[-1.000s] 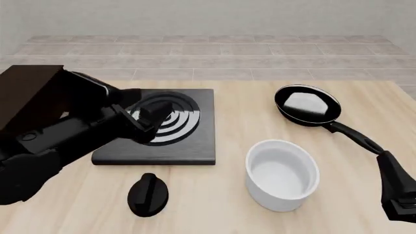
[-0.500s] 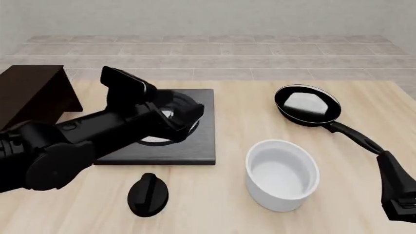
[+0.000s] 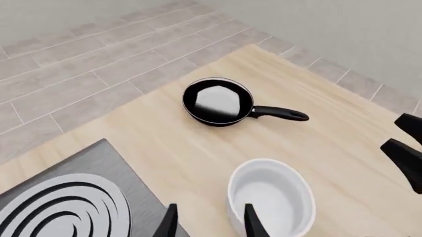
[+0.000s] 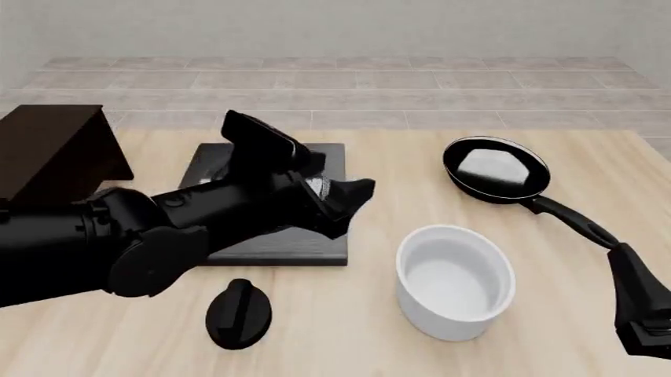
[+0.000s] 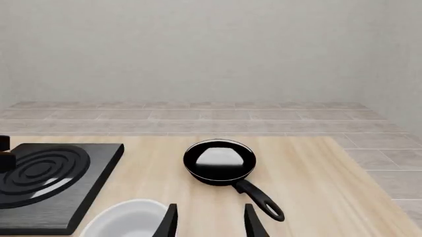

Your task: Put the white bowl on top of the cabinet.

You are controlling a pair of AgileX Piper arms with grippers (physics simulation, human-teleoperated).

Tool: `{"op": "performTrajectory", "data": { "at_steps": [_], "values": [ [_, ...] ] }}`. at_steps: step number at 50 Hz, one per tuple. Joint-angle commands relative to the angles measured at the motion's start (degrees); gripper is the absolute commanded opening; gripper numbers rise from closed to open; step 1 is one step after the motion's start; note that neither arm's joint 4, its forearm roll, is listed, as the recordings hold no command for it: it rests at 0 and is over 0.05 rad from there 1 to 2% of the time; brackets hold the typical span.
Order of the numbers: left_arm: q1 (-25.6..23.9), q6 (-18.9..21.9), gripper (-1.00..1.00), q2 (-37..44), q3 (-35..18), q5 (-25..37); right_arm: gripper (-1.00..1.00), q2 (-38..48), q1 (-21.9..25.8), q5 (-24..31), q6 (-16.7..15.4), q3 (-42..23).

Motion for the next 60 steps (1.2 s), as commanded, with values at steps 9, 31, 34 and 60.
{"op": "performTrajectory", "data": {
  "at_steps": [9, 31, 34, 60],
  "values": [
    [-1.72, 0.54, 1.00, 8.57, -4.99, -0.35, 1.00, 0.00, -0.01, 0.00, 0.00, 0.00],
    [-3.66, -1.06, 1.00, 16.63, -14.83, 4.92, 1.00, 0.01, -0.01, 0.00, 0.01, 0.00],
    [-4.12, -1.46, 1.00, 17.57, -15.93, 5.92, 1.00, 0.00, -0.01, 0.00, 0.01, 0.00],
    [-4.26, -9.83, 1.00, 26.66, -27.66, 17.85, 1.00, -0.01, 0.01, -0.01, -0.01, 0.00]
  ]
}}
